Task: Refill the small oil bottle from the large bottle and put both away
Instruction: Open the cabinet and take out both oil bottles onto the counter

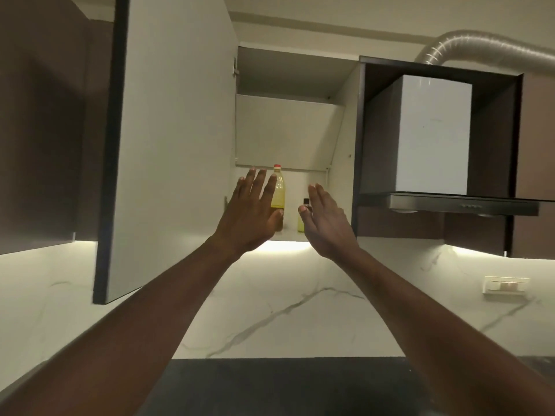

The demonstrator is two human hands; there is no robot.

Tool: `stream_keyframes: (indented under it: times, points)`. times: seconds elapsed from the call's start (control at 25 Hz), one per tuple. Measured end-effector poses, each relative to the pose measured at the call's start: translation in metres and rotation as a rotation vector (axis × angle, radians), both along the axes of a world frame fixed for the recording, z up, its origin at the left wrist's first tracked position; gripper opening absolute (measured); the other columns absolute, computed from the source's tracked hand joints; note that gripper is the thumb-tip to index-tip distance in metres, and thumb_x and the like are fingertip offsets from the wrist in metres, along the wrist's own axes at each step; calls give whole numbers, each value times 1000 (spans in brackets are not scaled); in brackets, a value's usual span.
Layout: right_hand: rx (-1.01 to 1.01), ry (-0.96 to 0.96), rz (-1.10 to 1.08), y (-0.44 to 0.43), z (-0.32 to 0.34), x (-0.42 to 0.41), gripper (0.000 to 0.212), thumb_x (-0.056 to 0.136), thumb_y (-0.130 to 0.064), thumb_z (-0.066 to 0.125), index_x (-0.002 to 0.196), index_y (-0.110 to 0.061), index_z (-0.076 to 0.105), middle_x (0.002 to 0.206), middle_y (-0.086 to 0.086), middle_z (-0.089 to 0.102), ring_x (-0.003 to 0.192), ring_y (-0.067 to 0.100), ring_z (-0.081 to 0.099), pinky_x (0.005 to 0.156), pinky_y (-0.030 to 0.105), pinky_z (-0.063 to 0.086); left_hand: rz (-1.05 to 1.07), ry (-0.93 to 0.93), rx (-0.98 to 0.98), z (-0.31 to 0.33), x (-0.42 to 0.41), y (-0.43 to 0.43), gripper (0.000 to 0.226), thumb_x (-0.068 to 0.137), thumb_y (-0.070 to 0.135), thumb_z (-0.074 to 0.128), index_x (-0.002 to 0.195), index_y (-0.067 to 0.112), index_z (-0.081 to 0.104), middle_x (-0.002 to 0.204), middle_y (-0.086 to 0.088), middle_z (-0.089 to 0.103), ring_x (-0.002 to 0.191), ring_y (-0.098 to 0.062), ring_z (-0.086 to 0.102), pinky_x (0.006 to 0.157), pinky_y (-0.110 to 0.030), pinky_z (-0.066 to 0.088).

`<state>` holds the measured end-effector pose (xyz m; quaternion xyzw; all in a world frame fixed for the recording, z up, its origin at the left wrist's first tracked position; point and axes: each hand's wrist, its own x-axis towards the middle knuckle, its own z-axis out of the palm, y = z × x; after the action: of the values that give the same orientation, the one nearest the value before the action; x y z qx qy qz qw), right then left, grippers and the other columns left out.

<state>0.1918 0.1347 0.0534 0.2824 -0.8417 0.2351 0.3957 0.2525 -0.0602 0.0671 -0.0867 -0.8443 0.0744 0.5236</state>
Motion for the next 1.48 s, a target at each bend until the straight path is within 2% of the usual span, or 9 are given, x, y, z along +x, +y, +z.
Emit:
stream_keyframes:
  times: [0.16,0.4,0.56,0.68,0.92,1.04,1.24,1.4,1.48]
  points:
    - [-29,-21,-52,19,-4,-49,68,109,-54,26,166,-22,10,174,3,12,159,23,15,124,51,21,14,-57,79,-7,-60,-6,77,107,54,35,165,10,10,173,-18,6,160,-36,-1,127,-48,-3]
    - [1,-51,-70,22,-11,-139,62,112,-49,23,166,-20,17,173,2,20,158,20,19,116,30,15,24,-103,89,-13,-148,-17,79,106,58,30,165,9,13,172,-18,11,160,-35,4,129,-53,6]
    - [0,-49,-65,12,-2,-209,61,111,-48,34,163,-17,27,168,6,32,153,25,33,118,40,32,9,-66,115,-1,-213,-19,77,105,53,42,162,6,21,170,-19,20,158,-36,14,128,-50,14]
    - [-39,-104,-47,0,10,-266,61,108,-44,46,159,-11,36,162,11,42,146,29,42,114,39,37,23,-59,170,10,-265,-22,79,101,48,54,160,6,24,167,-19,25,156,-36,18,126,-48,20]
    - [-294,-406,25,-22,29,-360,97,82,-54,81,153,-5,37,151,16,50,128,32,54,88,34,42,-79,-179,695,30,-359,-37,112,83,62,75,161,9,15,162,-18,25,150,-38,26,117,-49,35]
    - [-358,-496,95,-27,23,-394,97,75,-55,87,147,-8,41,138,11,55,105,22,51,83,34,42,-190,-266,909,27,-398,-40,125,72,64,85,160,11,13,153,-16,36,140,-35,42,109,-47,45]
    - [-355,-499,84,-29,12,-424,72,74,-52,87,128,-15,55,117,3,64,102,24,65,85,45,59,-325,-260,1081,14,-434,-42,111,69,49,93,149,13,26,132,-8,57,115,-28,63,95,-44,58]
    - [-321,-502,73,-34,13,-427,76,73,-53,88,128,-15,52,118,4,64,104,27,66,89,46,60,-209,-197,1017,9,-435,-43,99,66,43,95,140,15,36,119,-1,58,101,-23,63,74,-35,52]
    - [-308,-489,61,-37,14,-421,79,69,-50,90,128,-15,51,118,5,64,103,27,66,87,46,60,-179,-168,1015,11,-426,-41,99,63,46,96,139,17,40,118,0,59,99,-22,62,73,-33,50]
